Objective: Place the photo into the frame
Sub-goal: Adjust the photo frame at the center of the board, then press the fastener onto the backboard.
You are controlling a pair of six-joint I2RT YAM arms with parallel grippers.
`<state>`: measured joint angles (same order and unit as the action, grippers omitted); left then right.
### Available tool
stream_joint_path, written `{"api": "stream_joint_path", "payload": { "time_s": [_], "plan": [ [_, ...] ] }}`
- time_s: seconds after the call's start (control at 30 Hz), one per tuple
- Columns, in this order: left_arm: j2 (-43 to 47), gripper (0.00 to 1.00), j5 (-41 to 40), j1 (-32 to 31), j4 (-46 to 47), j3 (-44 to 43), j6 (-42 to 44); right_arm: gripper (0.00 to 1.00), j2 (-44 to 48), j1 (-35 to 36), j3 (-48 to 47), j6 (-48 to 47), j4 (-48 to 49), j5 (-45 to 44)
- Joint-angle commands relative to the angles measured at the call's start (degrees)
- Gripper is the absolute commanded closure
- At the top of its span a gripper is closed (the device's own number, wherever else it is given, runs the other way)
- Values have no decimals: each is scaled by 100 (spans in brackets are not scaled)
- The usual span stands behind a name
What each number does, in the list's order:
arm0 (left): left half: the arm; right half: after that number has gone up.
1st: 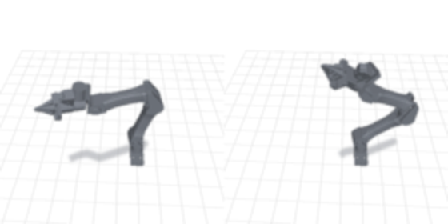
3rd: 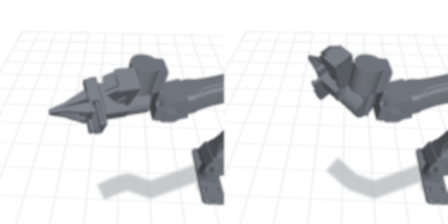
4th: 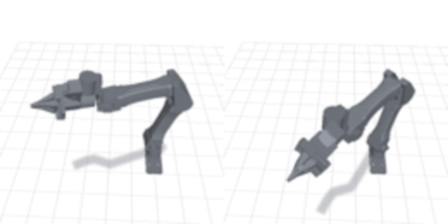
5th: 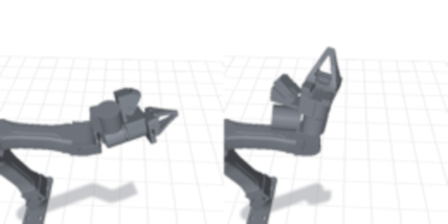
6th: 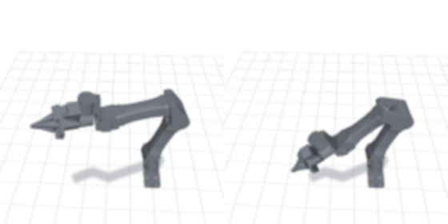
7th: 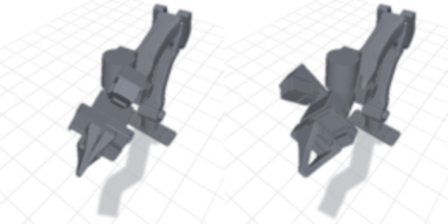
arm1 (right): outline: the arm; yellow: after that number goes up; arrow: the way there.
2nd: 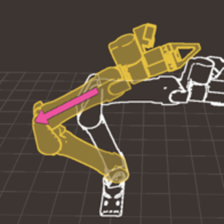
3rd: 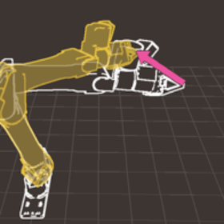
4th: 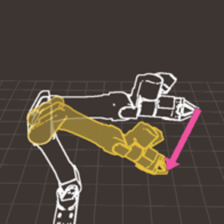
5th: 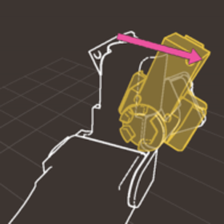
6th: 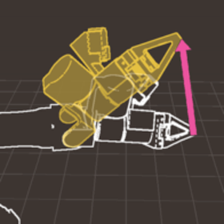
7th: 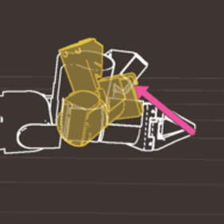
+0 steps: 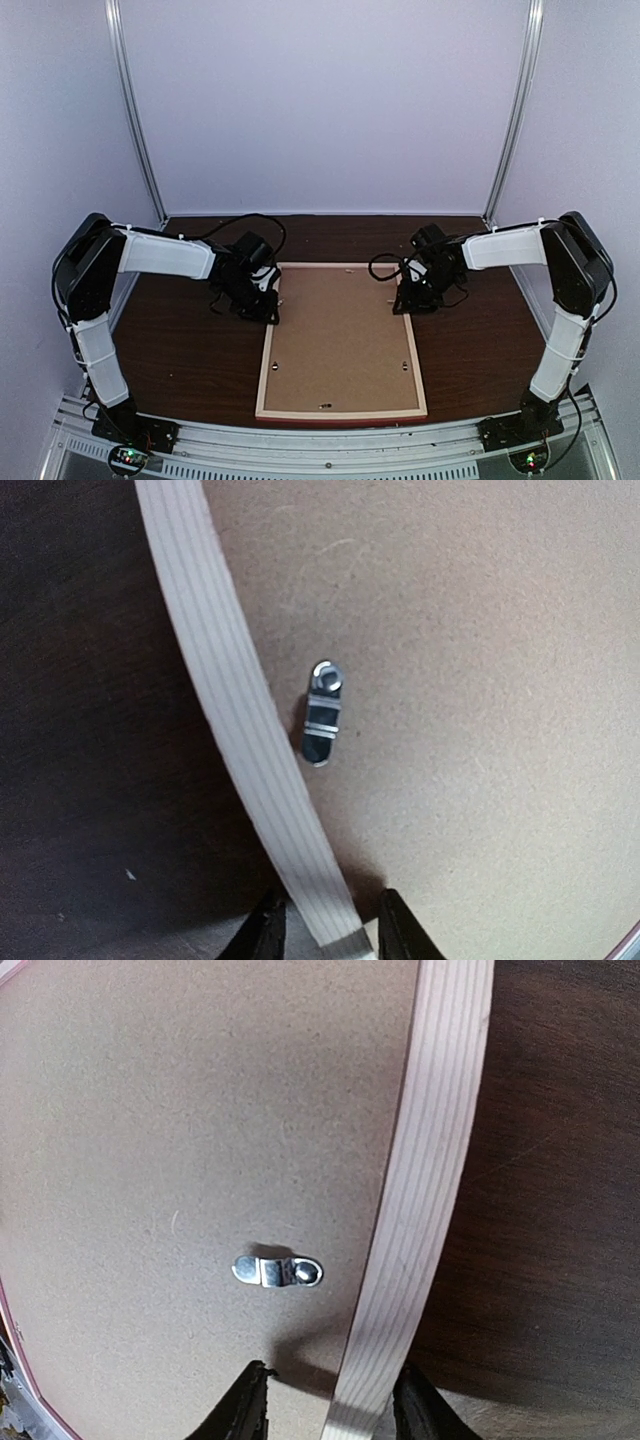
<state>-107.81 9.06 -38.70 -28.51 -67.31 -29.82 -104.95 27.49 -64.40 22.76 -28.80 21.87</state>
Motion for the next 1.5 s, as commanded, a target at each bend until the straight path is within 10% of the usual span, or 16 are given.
{"api": "stream_joint_path", "payload": {
  "time_s": [0.0, 1.47],
  "plan": [
    [-38, 70, 31, -33, -16, 18, -173, 58, -141, 59, 124, 205, 458, 471],
    [251, 79, -209, -33, 169, 516, -499, 51, -1218, 477, -1557, 610, -319, -751]
  ]
}}
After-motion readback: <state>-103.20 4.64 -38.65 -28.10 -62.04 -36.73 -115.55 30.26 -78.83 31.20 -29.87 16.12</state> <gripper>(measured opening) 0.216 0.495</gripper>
